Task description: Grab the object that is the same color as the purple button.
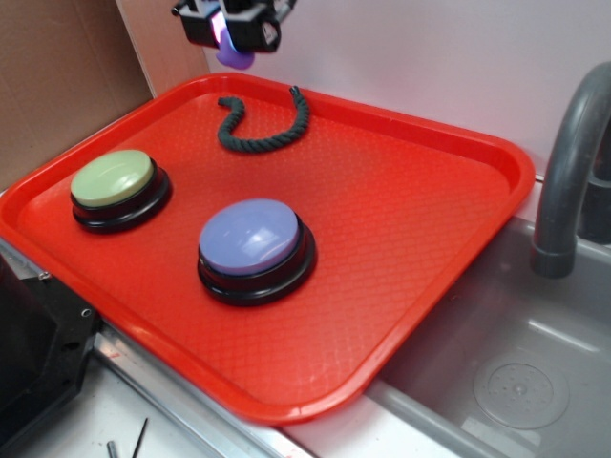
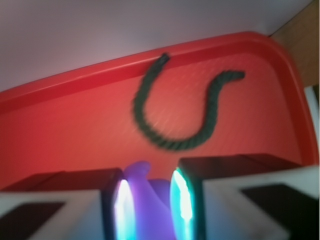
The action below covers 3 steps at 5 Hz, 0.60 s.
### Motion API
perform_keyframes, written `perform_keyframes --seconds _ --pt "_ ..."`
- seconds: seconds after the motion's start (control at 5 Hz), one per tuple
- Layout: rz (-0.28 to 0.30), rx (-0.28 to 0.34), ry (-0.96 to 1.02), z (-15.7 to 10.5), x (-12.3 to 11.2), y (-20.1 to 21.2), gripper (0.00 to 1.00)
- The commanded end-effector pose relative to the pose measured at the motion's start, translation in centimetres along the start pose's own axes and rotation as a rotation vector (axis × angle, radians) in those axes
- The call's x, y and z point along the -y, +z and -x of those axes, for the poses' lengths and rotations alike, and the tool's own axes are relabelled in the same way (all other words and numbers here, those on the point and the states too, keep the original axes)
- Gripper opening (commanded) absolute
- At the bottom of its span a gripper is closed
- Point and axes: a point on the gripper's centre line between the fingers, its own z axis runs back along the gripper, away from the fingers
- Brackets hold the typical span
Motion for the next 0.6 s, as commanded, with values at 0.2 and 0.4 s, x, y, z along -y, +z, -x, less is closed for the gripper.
perform_keyframes --seconds 0.2,0.4 --pt "0.042 0.129 0.041 6.1 -1.4 6.2 0.0" --pt "0.053 0.143 -0.013 6.8 -0.8 6.1 0.0"
